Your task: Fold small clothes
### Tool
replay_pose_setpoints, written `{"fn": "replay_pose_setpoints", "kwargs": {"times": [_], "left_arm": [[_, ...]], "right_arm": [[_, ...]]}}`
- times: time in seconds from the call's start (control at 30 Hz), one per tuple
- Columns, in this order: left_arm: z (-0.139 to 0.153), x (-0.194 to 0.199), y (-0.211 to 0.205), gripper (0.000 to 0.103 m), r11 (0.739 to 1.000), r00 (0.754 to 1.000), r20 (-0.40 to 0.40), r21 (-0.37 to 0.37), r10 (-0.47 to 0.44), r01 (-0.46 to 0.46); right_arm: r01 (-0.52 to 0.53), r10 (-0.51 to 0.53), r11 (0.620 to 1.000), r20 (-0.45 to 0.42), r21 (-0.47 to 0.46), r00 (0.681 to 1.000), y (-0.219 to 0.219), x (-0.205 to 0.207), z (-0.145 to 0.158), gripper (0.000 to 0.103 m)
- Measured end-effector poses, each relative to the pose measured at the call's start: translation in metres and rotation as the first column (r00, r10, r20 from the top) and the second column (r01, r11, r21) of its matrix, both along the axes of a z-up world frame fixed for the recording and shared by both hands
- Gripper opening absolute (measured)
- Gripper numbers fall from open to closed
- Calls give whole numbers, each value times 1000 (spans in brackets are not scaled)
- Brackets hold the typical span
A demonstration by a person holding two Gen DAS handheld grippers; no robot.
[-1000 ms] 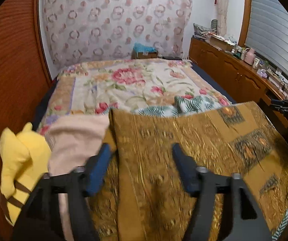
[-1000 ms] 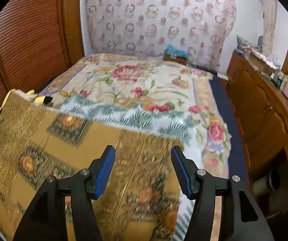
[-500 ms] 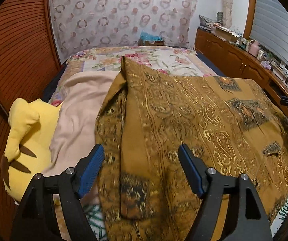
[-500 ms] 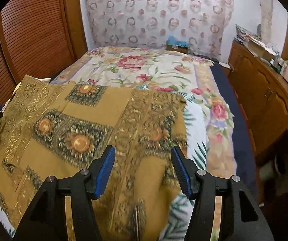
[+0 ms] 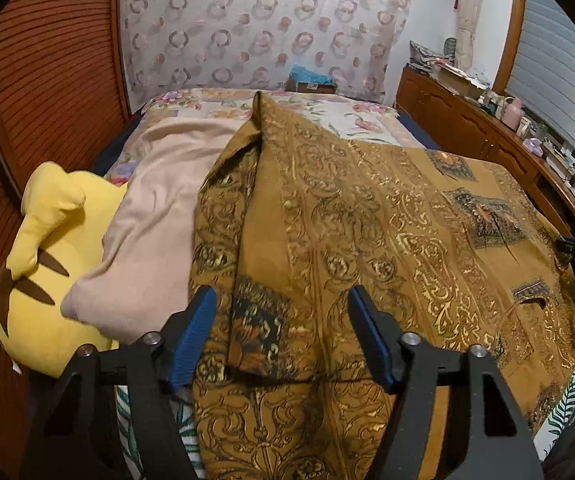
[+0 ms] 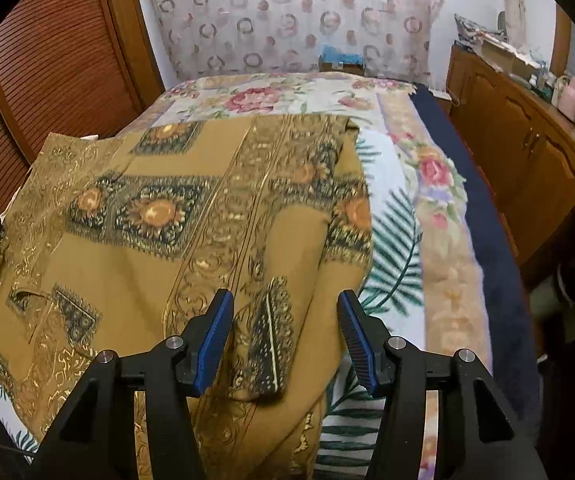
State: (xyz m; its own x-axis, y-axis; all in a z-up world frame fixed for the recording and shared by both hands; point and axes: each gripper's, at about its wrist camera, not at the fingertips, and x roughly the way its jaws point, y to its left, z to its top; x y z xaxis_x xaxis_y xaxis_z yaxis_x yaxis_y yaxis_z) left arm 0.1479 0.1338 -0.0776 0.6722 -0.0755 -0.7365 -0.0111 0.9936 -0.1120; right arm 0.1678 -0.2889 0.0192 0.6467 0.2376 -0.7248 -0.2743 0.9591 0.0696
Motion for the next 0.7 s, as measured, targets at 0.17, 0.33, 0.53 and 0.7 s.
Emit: {"fn": "replay_pose_setpoints", "kwargs": {"times": [0.17,0.33,0.53,0.7], "left_arm": [[-11,-6,1,55,1000,1000,-23,-24,17,-18],[-20,-7,-2,54,1000,999,-50,-14,12,-12],[-22,-7,-4,35,1000,999,-43,-22,5,-6],[-18,-5,-5,14,1000,1000,-20,-27,12,-12]], "right_arm": [[-6,6,1000,-1,-17,1000,6,5,-8,56],[-6,6,1000,13,-23,1000,8,9,-8,56],[-12,13,999,11,-33,1000,12,9,-14,56],[-28,29,998,17,-54,999,15,7,-13,42]]}}
